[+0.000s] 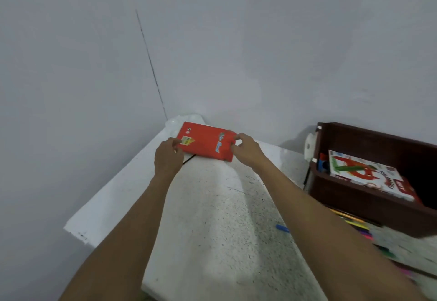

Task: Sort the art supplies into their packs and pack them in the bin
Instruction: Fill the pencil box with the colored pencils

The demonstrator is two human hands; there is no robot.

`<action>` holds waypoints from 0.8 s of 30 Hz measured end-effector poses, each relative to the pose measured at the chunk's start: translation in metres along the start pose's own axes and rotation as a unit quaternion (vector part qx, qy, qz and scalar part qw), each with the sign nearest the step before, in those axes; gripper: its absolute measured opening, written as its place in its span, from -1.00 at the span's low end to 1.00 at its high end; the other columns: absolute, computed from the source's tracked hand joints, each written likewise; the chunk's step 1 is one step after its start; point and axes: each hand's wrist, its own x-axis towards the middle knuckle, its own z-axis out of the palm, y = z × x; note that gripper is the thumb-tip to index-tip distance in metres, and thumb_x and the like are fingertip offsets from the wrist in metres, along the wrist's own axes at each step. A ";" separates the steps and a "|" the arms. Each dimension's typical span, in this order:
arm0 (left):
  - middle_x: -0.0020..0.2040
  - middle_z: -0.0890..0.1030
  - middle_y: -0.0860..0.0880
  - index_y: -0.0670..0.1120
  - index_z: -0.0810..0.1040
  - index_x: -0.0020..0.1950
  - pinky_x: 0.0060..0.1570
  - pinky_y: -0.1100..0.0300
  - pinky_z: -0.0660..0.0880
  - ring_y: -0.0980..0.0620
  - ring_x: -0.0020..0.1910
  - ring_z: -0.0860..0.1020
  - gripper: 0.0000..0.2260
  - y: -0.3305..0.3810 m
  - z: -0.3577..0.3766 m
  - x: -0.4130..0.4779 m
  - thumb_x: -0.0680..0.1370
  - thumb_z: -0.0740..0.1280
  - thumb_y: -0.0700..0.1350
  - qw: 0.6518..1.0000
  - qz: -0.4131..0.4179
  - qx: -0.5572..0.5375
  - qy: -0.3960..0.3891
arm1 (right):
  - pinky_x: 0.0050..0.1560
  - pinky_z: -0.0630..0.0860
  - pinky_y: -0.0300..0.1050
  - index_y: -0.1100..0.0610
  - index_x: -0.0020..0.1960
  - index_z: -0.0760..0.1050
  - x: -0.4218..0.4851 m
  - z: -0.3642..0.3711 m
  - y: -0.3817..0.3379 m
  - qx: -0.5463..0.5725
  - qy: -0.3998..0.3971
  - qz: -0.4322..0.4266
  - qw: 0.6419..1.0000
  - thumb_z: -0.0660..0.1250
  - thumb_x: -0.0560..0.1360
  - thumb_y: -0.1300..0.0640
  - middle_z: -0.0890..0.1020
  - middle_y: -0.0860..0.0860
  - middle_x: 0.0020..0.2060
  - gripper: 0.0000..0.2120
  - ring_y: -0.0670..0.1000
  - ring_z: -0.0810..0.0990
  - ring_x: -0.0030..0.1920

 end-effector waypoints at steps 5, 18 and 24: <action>0.19 0.59 -0.12 -0.08 0.48 0.33 0.11 0.02 0.48 -0.15 0.13 0.54 -0.69 -0.009 -0.003 0.024 0.60 0.22 -0.10 0.992 -0.033 0.095 -0.072 | 0.28 0.39 0.01 0.15 0.43 0.29 0.029 0.037 0.006 -0.071 -0.010 0.037 0.997 0.22 0.54 0.12 0.52 0.16 0.28 -0.54 0.23 0.45 0.28; 0.16 0.61 -0.14 -0.13 0.48 0.33 0.10 0.09 0.45 -0.11 0.13 0.57 -0.65 -0.005 -0.003 0.024 0.62 0.26 0.03 0.995 -0.075 0.013 -0.064 | 0.09 0.49 -0.05 0.07 0.16 0.43 0.027 0.047 0.004 0.201 0.126 0.063 0.969 0.27 0.57 0.14 0.53 -0.01 0.04 -0.83 0.01 0.50 0.01; -0.14 0.57 -0.04 -0.13 0.53 0.22 -0.07 0.13 0.51 0.05 -0.22 0.51 -0.77 0.015 -0.011 -0.003 0.60 0.32 -0.07 0.928 -0.214 -0.272 -0.140 | 0.00 0.56 -0.03 0.08 -0.11 0.57 0.004 0.008 0.013 0.293 0.148 0.080 0.941 0.29 0.51 0.28 0.63 0.10 -0.03 -0.86 0.03 0.55 -0.10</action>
